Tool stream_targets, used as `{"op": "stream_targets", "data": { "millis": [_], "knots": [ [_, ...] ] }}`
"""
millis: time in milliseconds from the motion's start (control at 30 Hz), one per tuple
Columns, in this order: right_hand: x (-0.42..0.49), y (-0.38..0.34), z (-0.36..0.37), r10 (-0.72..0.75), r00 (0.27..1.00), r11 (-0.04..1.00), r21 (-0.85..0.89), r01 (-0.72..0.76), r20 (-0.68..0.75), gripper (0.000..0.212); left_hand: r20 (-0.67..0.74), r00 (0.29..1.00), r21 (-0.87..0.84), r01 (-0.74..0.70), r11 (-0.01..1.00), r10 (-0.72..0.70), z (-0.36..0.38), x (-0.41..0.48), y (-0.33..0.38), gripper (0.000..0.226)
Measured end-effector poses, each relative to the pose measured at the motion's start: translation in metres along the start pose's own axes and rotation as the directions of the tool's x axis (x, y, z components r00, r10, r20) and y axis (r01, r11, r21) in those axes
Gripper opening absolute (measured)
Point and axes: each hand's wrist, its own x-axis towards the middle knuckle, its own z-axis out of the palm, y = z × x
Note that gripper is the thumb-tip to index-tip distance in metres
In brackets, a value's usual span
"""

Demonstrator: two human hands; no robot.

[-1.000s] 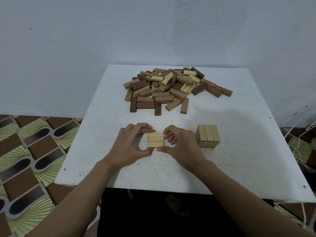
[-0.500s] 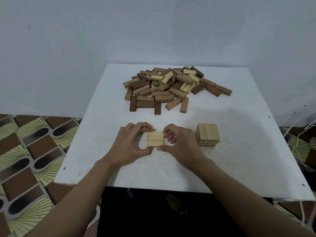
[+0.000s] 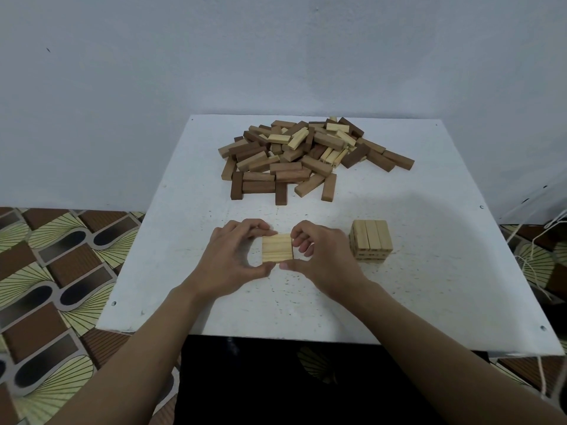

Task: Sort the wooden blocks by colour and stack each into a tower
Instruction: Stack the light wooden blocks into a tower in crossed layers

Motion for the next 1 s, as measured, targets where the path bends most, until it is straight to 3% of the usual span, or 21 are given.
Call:
{"op": "stream_targets", "data": {
  "millis": [233,400,633,900,1000],
  "knots": [
    [0.001,-0.001,-0.002,0.003,1.000,1.000,-0.029,-0.002,0.030,0.049,0.013,1.000,-0.029,0.020,0.999,-0.020,-0.001,0.000,0.001,0.061],
    [0.016,-0.005,-0.009,-0.020,0.979,0.988,-0.144,0.050,0.204,0.071,0.036,0.999,-0.021,0.019,1.000,-0.018,-0.003,0.001,0.001,0.062],
    [0.033,-0.013,-0.014,-0.017,0.942,0.970,-0.222,0.097,0.336,0.050,0.055,0.998,-0.049,0.008,0.999,-0.005,-0.010,0.001,0.005,0.066],
    [0.039,-0.016,-0.013,0.059,0.932,0.969,-0.244,0.032,0.358,0.057,0.147,0.989,0.018,-0.033,0.999,0.030,-0.026,0.012,0.005,0.060],
    [0.037,-0.017,-0.014,0.047,0.926,0.967,-0.250,0.052,0.376,0.050,0.173,0.984,0.035,-0.038,0.999,0.032,-0.027,0.014,0.004,0.061]
  ]
}}
